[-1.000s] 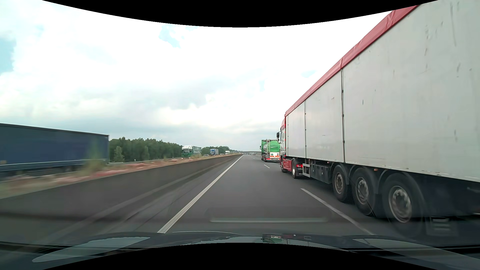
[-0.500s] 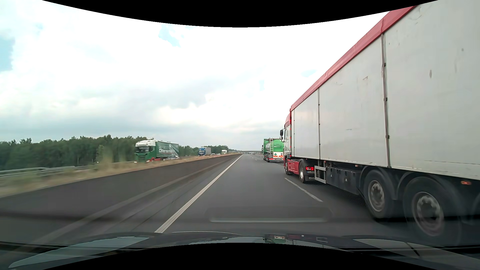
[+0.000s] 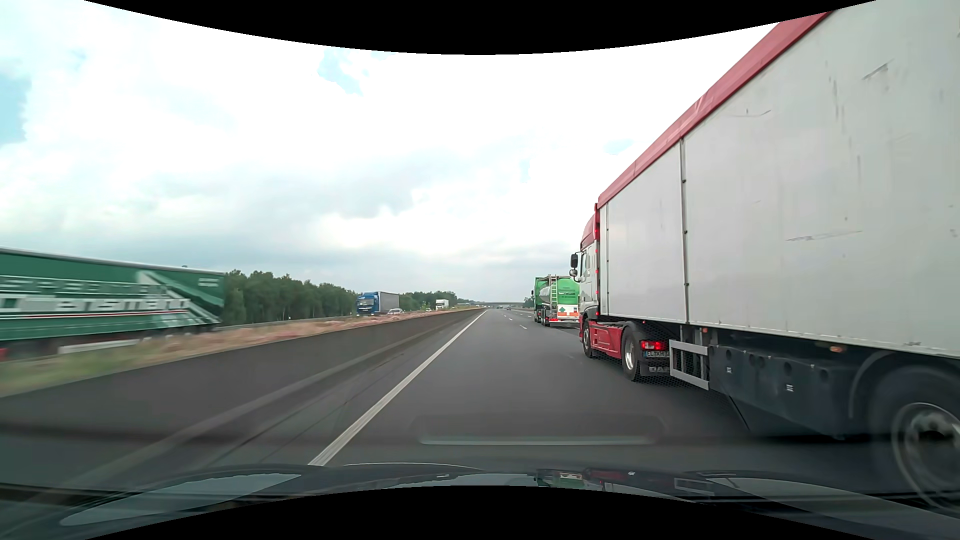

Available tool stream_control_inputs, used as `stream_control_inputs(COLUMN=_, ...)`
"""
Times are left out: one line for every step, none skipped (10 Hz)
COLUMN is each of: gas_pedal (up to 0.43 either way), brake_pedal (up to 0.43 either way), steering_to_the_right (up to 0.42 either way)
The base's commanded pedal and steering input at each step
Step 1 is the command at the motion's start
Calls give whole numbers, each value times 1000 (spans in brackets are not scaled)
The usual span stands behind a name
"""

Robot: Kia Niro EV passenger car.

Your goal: Follow the waypoints while adhering to traffic rules and regulations

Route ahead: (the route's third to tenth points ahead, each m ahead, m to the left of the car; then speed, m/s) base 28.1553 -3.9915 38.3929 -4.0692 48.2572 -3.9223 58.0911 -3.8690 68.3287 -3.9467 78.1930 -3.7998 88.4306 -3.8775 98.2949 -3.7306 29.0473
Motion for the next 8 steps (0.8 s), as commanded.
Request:
stream_control_inputs(gas_pedal=240, brake_pedal=0, steering_to_the_right=-2)
stream_control_inputs(gas_pedal=240, brake_pedal=0, steering_to_the_right=-2)
stream_control_inputs(gas_pedal=240, brake_pedal=0, steering_to_the_right=-1)
stream_control_inputs(gas_pedal=240, brake_pedal=0, steering_to_the_right=-1)
stream_control_inputs(gas_pedal=240, brake_pedal=0, steering_to_the_right=-1)
stream_control_inputs(gas_pedal=240, brake_pedal=0, steering_to_the_right=-1)
stream_control_inputs(gas_pedal=248, brake_pedal=0, steering_to_the_right=-1)
stream_control_inputs(gas_pedal=248, brake_pedal=0, steering_to_the_right=-1)
